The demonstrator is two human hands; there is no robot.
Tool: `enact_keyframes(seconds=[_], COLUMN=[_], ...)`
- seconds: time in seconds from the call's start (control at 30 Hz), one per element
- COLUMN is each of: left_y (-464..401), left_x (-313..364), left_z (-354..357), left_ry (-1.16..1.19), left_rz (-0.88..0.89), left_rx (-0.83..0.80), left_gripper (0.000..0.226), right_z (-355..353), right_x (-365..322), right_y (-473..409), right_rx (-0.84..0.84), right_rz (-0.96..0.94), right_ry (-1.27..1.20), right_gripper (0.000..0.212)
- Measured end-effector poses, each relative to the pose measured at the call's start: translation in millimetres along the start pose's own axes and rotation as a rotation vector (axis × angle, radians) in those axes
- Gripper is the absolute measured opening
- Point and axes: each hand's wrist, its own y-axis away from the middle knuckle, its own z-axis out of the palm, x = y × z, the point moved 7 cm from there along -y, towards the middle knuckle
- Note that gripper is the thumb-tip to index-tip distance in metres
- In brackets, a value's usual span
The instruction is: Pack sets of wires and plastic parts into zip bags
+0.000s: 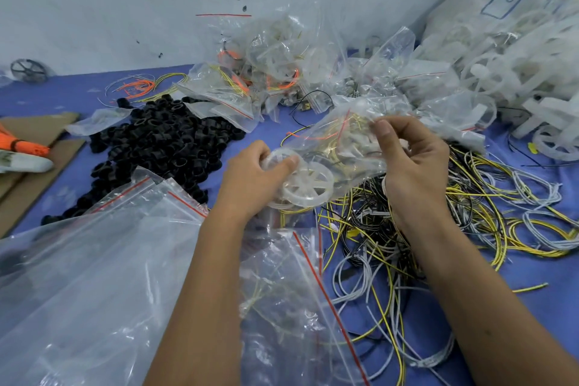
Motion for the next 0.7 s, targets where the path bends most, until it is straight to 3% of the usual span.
enact_keyframes(seconds=[0.2,0.33,0.4,0.57,0.7], left_y=[1,-2,-2,1,4], left_x=[8,2,2,18,26], left_z=[3,-2,-5,6,22], left_ry=[0.005,0.191,0.311,0.545,0.669], left_rz=[0.076,0.013,-0.018,-0.042,-0.088], left_rx=[0.026,0.114,0.156,0.171,0.071], left_gripper=[0.05,0.044,0.043,0.044,0.068], right_z=[3,6,13,40,51], right_x=[-5,2,3,10,20], right_y=[3,10,12,25,33], right_rx=[-0.044,-0.072,-0.115,-0.338,-0.429], right_rz=[-0.035,0.051,0.067,0.217,0.467], right_ry=[0.078,0.208,0.168,-0.074,-0.335], right_gripper=[0.021,0.07,0.081,0.066,0.075])
